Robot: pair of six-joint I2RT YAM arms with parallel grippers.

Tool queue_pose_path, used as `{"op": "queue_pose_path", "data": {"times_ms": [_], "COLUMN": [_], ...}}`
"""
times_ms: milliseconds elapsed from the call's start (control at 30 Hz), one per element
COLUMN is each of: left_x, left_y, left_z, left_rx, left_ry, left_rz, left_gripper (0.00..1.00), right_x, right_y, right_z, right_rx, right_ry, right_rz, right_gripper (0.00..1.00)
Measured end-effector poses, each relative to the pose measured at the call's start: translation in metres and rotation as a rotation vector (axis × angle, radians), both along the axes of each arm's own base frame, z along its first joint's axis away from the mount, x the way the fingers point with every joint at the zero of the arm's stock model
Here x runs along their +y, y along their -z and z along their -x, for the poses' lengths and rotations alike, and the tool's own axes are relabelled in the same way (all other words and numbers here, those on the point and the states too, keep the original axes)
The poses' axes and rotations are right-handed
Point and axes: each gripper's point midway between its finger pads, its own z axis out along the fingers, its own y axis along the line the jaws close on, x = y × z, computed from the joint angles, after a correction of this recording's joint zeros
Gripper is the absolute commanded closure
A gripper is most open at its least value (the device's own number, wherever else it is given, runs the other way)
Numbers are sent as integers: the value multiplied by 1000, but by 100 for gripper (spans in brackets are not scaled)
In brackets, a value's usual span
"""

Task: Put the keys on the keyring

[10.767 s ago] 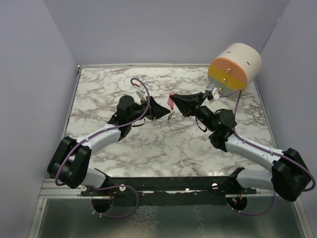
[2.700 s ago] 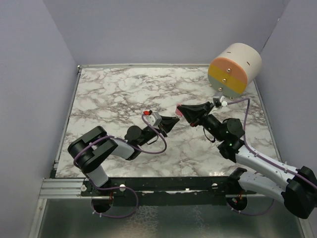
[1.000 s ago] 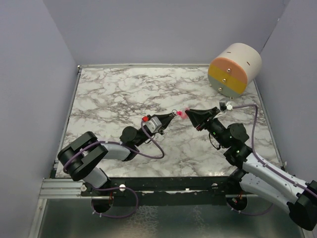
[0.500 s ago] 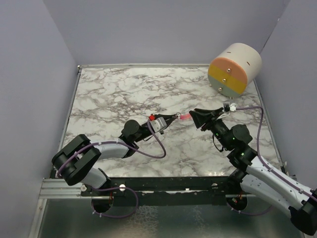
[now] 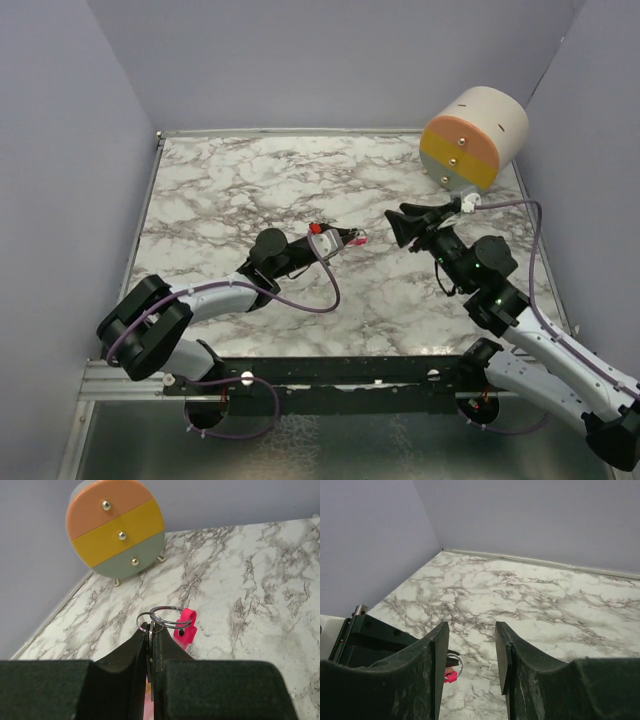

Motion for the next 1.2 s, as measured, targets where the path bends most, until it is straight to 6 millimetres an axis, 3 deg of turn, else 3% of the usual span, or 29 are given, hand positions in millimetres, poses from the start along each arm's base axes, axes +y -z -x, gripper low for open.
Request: {"op": "queue_pose_path", "data": {"times_ms": [133, 300, 400, 667, 1200], "left_x": [0, 1, 1, 5, 7], "left_y": [1, -1, 3, 13, 11], "left_z": [1, 5, 7, 5, 10], "left_rx": [13, 13, 15, 22, -11], "left_ry": [7, 23, 30, 33, 79], "left_rz": [-29, -50, -74, -121, -140], "left_gripper": [100, 100, 100, 100, 100], "right_x": [21, 38, 41, 47, 56], "right_y": [5, 48, 62, 71, 91], "right_z": [-17, -25, -23, -14, -3], "right_rx": [37, 138, 171, 191, 259], "right_ry": [-36, -94, -120, -179, -270], "right_rz": [104, 230, 270, 296, 337], "right_gripper": [57, 57, 57, 58, 60]}}
